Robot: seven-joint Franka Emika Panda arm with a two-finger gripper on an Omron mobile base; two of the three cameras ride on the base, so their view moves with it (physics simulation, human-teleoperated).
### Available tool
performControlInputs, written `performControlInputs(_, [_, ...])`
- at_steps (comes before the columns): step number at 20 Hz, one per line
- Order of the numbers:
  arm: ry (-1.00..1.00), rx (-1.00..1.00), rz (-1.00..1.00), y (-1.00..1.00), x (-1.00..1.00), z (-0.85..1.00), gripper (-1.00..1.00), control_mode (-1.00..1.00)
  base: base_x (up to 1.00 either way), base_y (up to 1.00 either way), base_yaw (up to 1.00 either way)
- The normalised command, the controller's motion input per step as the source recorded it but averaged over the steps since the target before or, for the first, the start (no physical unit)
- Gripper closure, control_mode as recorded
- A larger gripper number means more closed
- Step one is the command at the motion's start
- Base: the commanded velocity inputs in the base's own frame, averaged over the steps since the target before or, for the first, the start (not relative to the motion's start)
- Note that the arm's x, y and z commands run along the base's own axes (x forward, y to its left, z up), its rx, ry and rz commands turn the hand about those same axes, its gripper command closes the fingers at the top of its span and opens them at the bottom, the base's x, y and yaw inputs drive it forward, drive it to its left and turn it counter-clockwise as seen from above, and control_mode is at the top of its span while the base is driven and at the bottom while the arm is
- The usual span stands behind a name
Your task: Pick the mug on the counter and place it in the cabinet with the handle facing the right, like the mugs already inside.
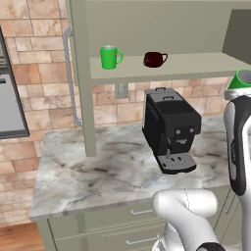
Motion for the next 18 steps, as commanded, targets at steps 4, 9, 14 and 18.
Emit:
performControlInputs(4, [0.00,0.00,0.05,0.02,0.00,0.20,1.00,-1.00,0.00,0.00,0.00])
performControlInputs(9, [0.00,0.00,0.05,0.00,0.08,0.18,1.00,-1.00,0.00,0.00,0.00])
performControlInputs(14, [0.00,0.00,0.02,0.00,0.33,0.08,1.00,-1.00,0.00,0.00,0.00])
performControlInputs(18, [0.00,0.00,0.00,0.00,0.43,0.00,1.00,-1.00,0.00,0.00,0.00])
